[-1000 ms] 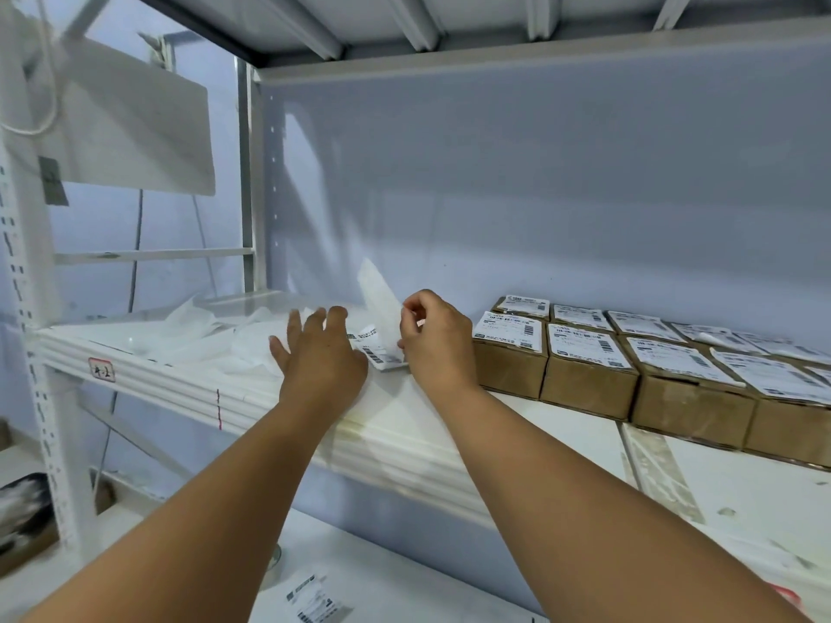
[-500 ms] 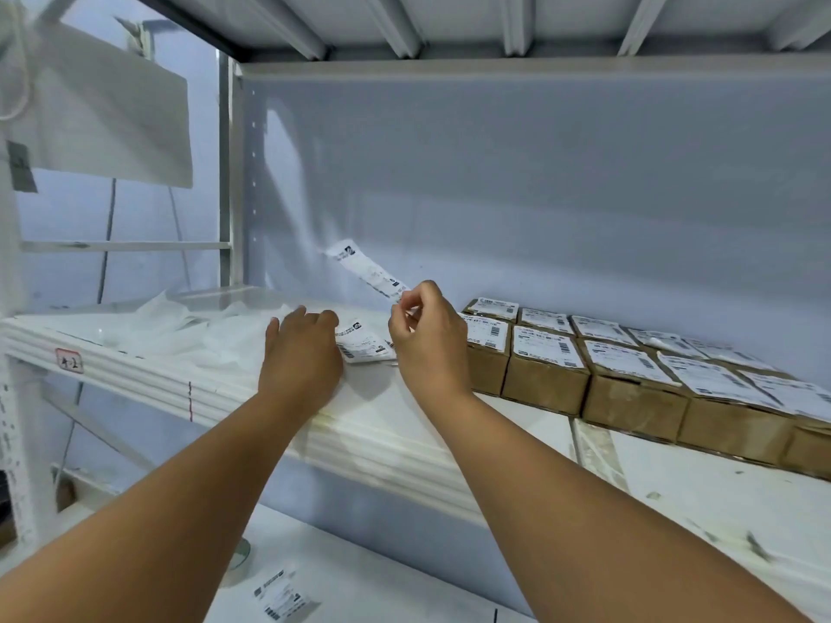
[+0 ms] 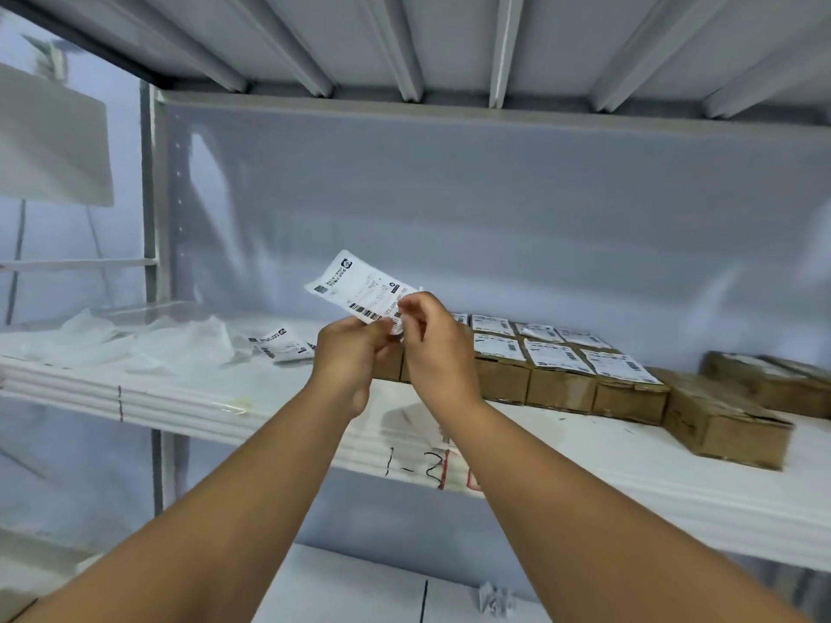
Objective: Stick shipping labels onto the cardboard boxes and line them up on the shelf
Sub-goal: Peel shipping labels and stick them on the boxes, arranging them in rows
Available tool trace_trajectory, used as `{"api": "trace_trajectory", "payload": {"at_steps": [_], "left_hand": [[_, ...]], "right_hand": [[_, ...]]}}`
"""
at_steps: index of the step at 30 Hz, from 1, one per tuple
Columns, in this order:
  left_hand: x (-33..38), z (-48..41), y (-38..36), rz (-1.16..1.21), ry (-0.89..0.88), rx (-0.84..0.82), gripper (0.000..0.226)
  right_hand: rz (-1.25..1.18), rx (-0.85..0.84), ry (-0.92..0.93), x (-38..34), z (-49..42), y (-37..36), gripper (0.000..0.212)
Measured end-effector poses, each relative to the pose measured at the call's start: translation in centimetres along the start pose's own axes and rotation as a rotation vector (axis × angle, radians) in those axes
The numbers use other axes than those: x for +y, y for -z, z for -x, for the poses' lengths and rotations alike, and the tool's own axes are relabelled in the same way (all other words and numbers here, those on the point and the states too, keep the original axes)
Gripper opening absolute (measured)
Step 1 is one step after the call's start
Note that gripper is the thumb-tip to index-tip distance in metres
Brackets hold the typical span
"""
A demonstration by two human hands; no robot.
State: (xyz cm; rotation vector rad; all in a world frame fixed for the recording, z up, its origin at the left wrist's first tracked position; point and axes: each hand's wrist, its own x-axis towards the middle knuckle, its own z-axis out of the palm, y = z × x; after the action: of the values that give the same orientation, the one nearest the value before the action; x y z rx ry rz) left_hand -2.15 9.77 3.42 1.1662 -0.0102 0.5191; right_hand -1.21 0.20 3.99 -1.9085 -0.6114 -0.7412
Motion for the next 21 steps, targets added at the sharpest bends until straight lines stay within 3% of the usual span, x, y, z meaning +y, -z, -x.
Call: {"api": "trace_trajectory", "payload": {"at_steps": [4, 8, 12, 21], "left_hand": [[0.6, 2.7, -3.3, 0.068, 0.012, -0.059, 0.019], [0.7, 4.4, -5.8, 0.018, 0.013, -0.092, 0.024], [0.5, 5.8, -7.9, -0.120, -0.007, -0.142, 0.024], [-0.6, 7.1, -11.5, -0.233, -0.024, -0.143, 0.027]], "right_hand": [[0.058, 0.105, 0.021, 0.3, 0.6, 4.1, 0.020], [-0.109, 0.252, -0.164, 1.2, 0.4, 8.4, 0.014], [-0.386, 0.275, -0.371, 1.9, 0.4, 11.7, 0.004], [-0.661, 0.272, -0.475, 2.9, 1.8, 15.6, 0.010]]}}
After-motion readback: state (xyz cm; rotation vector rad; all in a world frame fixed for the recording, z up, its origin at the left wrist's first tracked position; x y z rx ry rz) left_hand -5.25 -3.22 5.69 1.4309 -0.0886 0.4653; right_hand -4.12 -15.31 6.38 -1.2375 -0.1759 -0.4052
